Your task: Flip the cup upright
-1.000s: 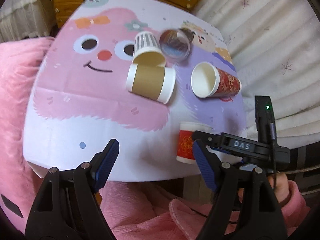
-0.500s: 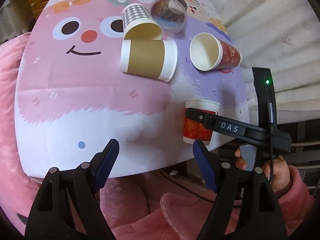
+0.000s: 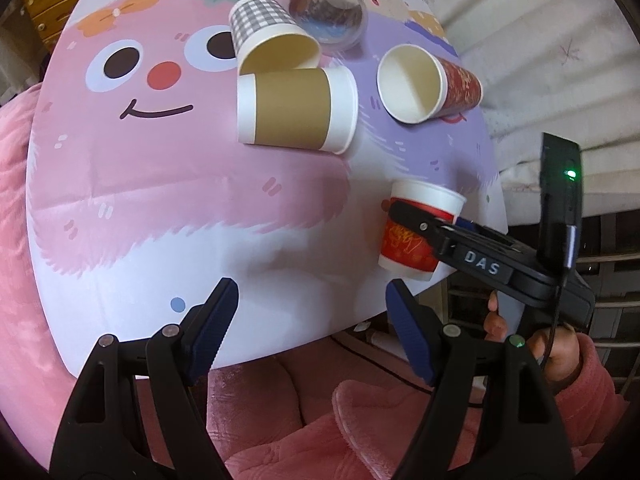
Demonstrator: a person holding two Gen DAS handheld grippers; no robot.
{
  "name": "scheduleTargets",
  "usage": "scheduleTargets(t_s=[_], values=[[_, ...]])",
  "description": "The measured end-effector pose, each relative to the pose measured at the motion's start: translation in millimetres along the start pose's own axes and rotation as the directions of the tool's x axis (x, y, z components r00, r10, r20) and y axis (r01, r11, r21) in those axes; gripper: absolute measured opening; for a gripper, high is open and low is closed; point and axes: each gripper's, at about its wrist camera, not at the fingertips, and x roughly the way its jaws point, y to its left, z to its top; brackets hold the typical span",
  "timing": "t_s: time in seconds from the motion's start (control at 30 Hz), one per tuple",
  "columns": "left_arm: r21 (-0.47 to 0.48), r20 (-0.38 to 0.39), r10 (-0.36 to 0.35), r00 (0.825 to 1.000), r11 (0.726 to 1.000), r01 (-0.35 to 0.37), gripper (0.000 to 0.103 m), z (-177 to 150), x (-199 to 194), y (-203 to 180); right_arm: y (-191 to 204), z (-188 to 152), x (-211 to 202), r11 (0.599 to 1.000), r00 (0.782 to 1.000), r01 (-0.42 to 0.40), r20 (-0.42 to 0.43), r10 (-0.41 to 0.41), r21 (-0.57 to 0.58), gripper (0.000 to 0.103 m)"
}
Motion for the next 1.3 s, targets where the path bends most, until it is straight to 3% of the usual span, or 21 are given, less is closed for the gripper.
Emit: scheduleTargets(t_s=[0.13,0.27,0.37,0.6,0.77,0.9,1.03,1.13,1.3], values=[[0.032,-0.011,0.004,1.0,0.999,-0.004,0.074,2,4,-2,-1,-11,-12,0.999,0.994,0.011,0.113,-0.006,-0.04,0.064],[0.074,-0.017,0.02,1.0,0.997,-0.018,0.074,2,4,-3,-6,-24,-22,0.996,0.966,0.013,0.259,0.01,-0.087,0.064],[0.103,-0.021,0.044,0.999,0.994,-0.042,0.074,1,3,-3,-4,-35,-28,0.989,0.923,0.055,0.384,0.003,-0.138,0.064],[0.119,-0.034,0.089,0.995,0.989,-0.084,0.074,-3,9,6,17,-63,-28,0.943,0.774,0.24,0.632,-0.042,-0.232,0.064],[0.13,-0.037,0.104,0.994,0.987,-0.098,0.074,-8,11,12,27,-78,-21,0.923,0.696,0.317,0.715,-0.069,-0.22,0.065],[0.126,-0.035,0.109,0.993,0.987,-0.104,0.074,-10,12,15,34,-82,-13,0.92,0.645,0.352,0.757,-0.105,-0.172,0.065],[0.122,-0.039,0.119,0.992,0.986,-0.113,0.074,-11,15,17,29,-84,-11,0.942,0.643,0.303,0.76,-0.093,-0.142,0.065],[0.117,-0.039,0.113,0.993,0.987,-0.108,0.074,-9,17,16,27,-82,-10,0.938,0.635,0.316,0.766,-0.099,-0.141,0.065],[0.114,-0.047,0.122,0.991,0.987,-0.116,0.074,-6,20,15,23,-77,-5,0.93,0.665,0.311,0.744,-0.065,-0.196,0.066]])
